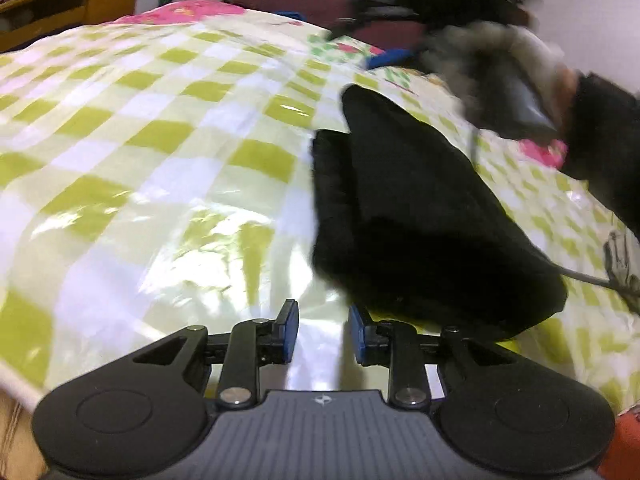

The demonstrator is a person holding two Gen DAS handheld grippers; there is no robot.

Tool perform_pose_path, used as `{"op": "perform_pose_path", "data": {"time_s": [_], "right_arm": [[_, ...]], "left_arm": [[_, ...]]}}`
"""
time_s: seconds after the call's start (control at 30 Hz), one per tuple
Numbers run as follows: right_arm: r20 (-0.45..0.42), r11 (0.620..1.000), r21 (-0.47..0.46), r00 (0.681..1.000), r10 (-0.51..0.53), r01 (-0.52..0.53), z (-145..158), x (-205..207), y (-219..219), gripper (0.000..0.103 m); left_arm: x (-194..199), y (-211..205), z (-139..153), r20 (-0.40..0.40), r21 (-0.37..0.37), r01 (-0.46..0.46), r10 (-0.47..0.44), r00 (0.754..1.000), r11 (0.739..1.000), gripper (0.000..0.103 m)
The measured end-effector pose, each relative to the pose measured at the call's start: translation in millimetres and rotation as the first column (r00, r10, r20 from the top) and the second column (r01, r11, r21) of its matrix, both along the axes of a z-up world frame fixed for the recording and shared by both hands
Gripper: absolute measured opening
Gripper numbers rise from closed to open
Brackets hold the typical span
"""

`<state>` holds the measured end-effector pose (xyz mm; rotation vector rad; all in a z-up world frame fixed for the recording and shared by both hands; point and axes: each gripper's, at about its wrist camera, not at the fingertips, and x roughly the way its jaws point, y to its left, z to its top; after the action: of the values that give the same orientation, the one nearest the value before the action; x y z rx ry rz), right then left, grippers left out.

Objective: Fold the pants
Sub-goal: 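Open both grippers and release the folded black pants onto the sheet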

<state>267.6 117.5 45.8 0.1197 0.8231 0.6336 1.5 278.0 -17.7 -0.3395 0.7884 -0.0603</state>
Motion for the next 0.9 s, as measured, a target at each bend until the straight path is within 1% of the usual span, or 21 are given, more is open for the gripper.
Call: {"op": "perform_pose_path", "data": {"time_s": [0.07,0.13,0.2,0.27,0.33,0.4,0.43,0.47,0.5,0.53,0.6,0.63,0.67,0.73,0.77,0.8,0.87,0.9], "right_arm": [[0.079,0.999,-0.038,0.997,0.023,-0.02,10,-12,-18,0.059],[0.128,0.995,-0.09,0.991,0.049,-0.038,11,-21,-28,0.06],[0.105,0.988,-0.131,0.99,0.099,-0.085,0,-23,-28,0.061],[0.068,0.971,-0.197,0.986,0.149,-0.133,-18,-19,-17,0.06],[0.045,0.96,-0.227,0.983,0.178,-0.163,-35,-14,-7,0.06],[-0.005,0.953,-0.237,0.981,0.192,-0.188,-51,-2,1,0.061],[-0.027,0.953,-0.231,0.981,0.194,-0.195,-56,2,1,0.058],[-0.053,0.954,-0.219,0.979,0.198,-0.205,-61,7,1,0.035],[-0.076,0.953,-0.218,0.977,0.2,-0.212,-66,12,1,0.02],[-0.093,0.953,-0.232,0.979,0.18,-0.197,-70,17,1,0.0],[-0.08,0.948,-0.286,0.989,0.121,-0.139,-77,27,3,0.001],[-0.074,0.95,-0.291,0.992,0.1,-0.117,-80,33,2,0.001],[-0.073,0.957,-0.272,0.994,0.082,-0.099,-78,36,-1,0.002],[-0.05,0.979,-0.186,0.996,0.069,-0.077,-66,35,-15,0.006],[-0.02,0.986,-0.153,0.998,0.06,-0.063,-55,29,-24,0.008],[0.016,0.989,-0.141,0.998,0.056,-0.053,-45,19,-32,0.009],[0.07,0.991,-0.112,0.994,0.084,-0.076,-28,-4,-49,0.012],[0.073,0.991,-0.096,0.992,0.1,-0.093,-24,-14,-56,0.014]], "left_arm": [[-11,9,16,0.053,0.011,-0.045,0.044,0.998,0.999,0.043],[-9,11,34,0.121,0.034,-0.054,0.049,0.991,0.998,0.043],[7,2,49,0.172,0.063,-0.025,0.014,0.985,0.998,0.043],[31,-13,52,0.209,0.089,0.008,-0.027,0.978,0.996,0.044],[51,-27,47,0.195,0.091,0.032,-0.049,0.98,0.995,0.046],[70,-40,31,0.138,0.067,0.058,-0.067,0.988,0.996,0.048],[75,-46,22,0.112,0.077,0.057,-0.065,0.992,0.995,0.049],[75,-50,18,0.103,0.098,0.058,-0.068,0.992,0.994,0.049],[74,-54,16,0.104,0.116,0.06,-0.073,0.992,0.991,0.049],[76,-56,15,0.105,0.126,0.061,-0.074,0.992,0.99,0.05],[77,-55,13,0.093,0.113,0.056,-0.066,0.994,0.992,0.05],[79,-55,12,0.087,0.108,0.053,-0.063,0.994,0.993,0.051],[79,-54,12,0.086,0.11,0.053,-0.062,0.994,0.993,0.052],[73,-56,16,0.091,0.126,0.054,-0.066,0.994,0.991,0.053],[73,-58,15,0.094,0.139,0.056,-0.07,0.993,0.989,0.053],[72,-59,16,0.095,0.147,0.057,-0.072,0.993,0.987,0.053],[74,-59,16,0.096,0.155,0.061,-0.076,0.992,0.986,0.053],[74,-59,16,0.097,0.16,0.063,-0.079,0.992,0.985,0.053]]}}
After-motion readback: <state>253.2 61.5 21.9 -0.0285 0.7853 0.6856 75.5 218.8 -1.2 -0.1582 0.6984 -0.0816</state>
